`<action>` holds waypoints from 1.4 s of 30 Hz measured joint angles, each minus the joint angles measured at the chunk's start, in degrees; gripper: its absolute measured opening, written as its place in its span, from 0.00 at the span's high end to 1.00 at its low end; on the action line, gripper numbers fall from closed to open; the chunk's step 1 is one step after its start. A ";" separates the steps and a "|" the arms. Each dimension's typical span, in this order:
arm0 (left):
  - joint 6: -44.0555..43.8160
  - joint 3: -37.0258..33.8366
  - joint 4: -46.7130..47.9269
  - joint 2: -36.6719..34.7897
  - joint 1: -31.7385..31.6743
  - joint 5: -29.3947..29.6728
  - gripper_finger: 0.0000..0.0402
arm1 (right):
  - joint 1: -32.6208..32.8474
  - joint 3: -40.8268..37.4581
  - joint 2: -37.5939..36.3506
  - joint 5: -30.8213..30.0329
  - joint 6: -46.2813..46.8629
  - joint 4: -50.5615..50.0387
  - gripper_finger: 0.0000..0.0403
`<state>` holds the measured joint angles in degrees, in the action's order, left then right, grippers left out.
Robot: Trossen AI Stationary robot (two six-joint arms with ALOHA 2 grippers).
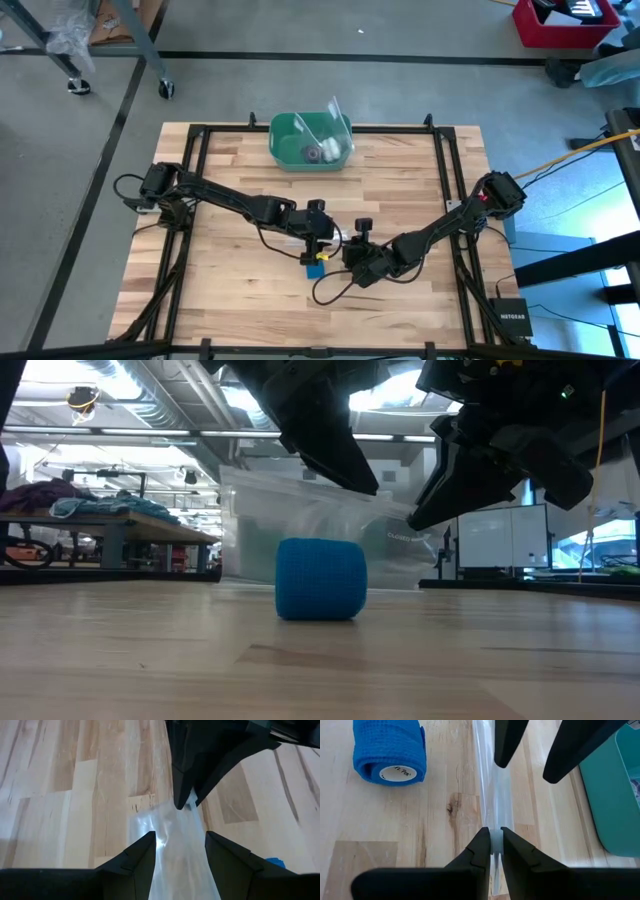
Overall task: Roll bandage
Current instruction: Open the transparent zip bag
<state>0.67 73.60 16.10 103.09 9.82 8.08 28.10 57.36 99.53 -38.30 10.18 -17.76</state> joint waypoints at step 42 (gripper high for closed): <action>3.29 -3.76 2.38 0.08 -1.30 -4.11 0.60 | 0.01 0.00 0.00 -0.11 -1.53 1.81 0.90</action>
<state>3.96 69.84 18.47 103.17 8.53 3.97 28.11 57.36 99.53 -38.41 8.64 -15.94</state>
